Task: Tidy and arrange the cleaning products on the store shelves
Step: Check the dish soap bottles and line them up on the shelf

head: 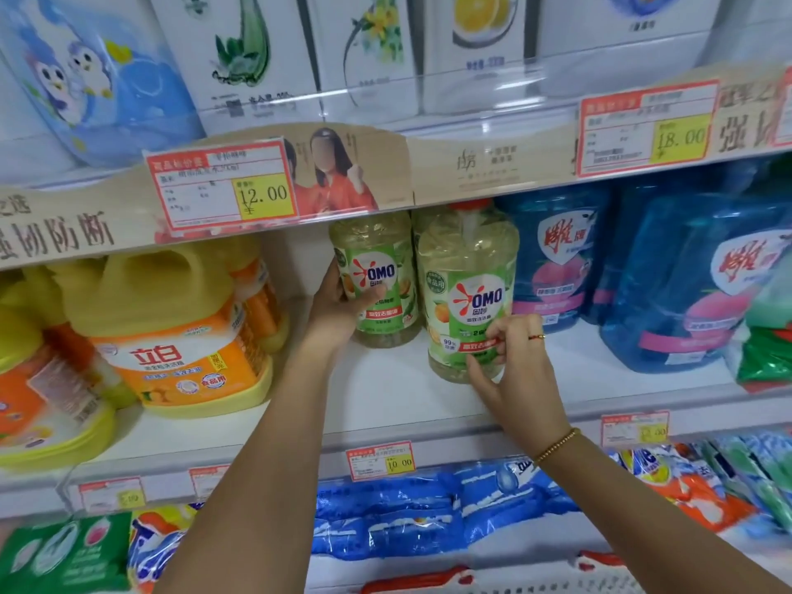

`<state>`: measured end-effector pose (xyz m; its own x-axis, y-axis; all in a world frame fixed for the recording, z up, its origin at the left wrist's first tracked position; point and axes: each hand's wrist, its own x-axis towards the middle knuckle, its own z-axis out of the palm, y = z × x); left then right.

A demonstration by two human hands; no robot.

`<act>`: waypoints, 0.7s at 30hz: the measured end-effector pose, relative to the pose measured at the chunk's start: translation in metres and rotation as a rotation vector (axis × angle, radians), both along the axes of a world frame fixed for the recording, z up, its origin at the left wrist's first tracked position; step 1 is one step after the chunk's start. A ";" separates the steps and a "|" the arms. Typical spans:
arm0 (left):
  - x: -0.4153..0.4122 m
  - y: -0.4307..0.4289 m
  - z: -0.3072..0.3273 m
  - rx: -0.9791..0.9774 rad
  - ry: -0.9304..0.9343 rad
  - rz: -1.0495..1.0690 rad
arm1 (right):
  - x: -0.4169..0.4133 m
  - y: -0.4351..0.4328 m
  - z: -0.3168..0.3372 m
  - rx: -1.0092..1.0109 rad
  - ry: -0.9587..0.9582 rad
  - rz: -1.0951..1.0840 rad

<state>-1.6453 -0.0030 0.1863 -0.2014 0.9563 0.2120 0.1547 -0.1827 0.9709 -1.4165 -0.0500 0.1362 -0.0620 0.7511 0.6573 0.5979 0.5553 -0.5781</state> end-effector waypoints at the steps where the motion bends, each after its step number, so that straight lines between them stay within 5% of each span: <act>1: 0.002 -0.002 -0.001 -0.014 0.007 0.033 | 0.000 -0.001 0.001 -0.005 0.000 0.006; 6: 0.015 -0.018 -0.006 -0.050 0.096 0.199 | 0.010 -0.007 0.007 -0.079 -0.025 0.075; 10: 0.059 -0.088 0.006 0.211 0.392 0.403 | 0.054 -0.029 0.019 -0.118 -0.199 0.226; 14: 0.135 -0.144 0.015 0.349 0.403 0.105 | 0.123 -0.068 0.037 -0.145 -0.402 0.202; 21: 0.308 -0.201 -0.082 0.186 0.648 -0.445 | 0.295 -0.149 0.002 -0.709 -0.555 -0.012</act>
<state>-1.3369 -0.2045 0.1045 0.4068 0.8558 0.3196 0.5513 -0.5090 0.6611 -1.1214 -0.1988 0.1380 -0.2219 0.9716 -0.0827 0.8966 0.1699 -0.4090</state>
